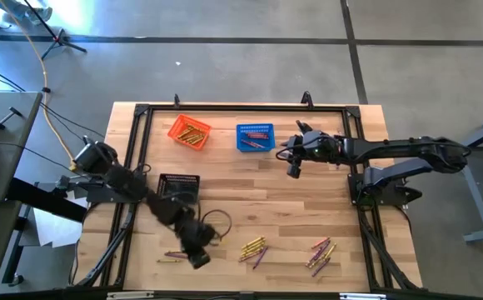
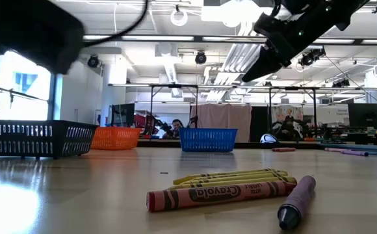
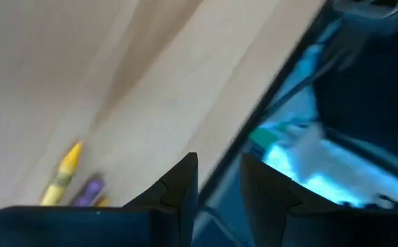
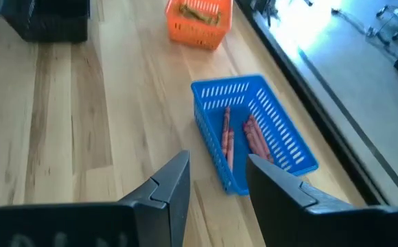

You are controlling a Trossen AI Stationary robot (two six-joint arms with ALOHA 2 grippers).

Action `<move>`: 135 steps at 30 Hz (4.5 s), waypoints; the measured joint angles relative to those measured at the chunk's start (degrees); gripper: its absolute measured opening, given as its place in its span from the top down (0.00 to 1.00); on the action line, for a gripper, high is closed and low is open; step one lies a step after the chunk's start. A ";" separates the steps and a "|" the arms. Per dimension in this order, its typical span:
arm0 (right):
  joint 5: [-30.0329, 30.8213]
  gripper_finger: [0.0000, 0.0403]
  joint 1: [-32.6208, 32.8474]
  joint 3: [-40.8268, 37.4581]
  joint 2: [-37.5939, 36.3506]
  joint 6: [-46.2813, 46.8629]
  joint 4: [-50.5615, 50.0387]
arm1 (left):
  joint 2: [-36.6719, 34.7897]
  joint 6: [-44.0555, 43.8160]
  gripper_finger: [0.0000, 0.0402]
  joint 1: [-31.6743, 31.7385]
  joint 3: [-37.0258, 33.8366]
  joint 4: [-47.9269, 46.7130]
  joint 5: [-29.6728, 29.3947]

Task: Sort crayons
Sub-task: Put the yellow crayon into the orange bin

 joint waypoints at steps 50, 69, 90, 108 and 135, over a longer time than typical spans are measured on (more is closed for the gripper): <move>0.00 0.68 0.00 0.13 12.32 0.46 6.93 | 3.07 13.97 0.77 -10.21 0.33 -21.68 -18.11; 0.00 0.68 0.00 0.13 12.30 0.46 6.91 | 2.66 9.68 1.00 -10.43 1.63 -22.87 -22.88; 0.00 0.68 0.00 0.15 12.28 -0.20 9.60 | -11.10 23.95 1.00 1.11 10.49 -32.79 -91.71; 0.01 0.68 -0.48 0.15 12.25 -5.03 11.94 | -17.09 45.03 1.00 43.21 8.04 -39.10 -76.41; 1.53 0.68 -12.56 0.15 12.26 -4.07 8.98 | -17.11 57.63 1.00 66.53 -1.06 -20.88 -47.06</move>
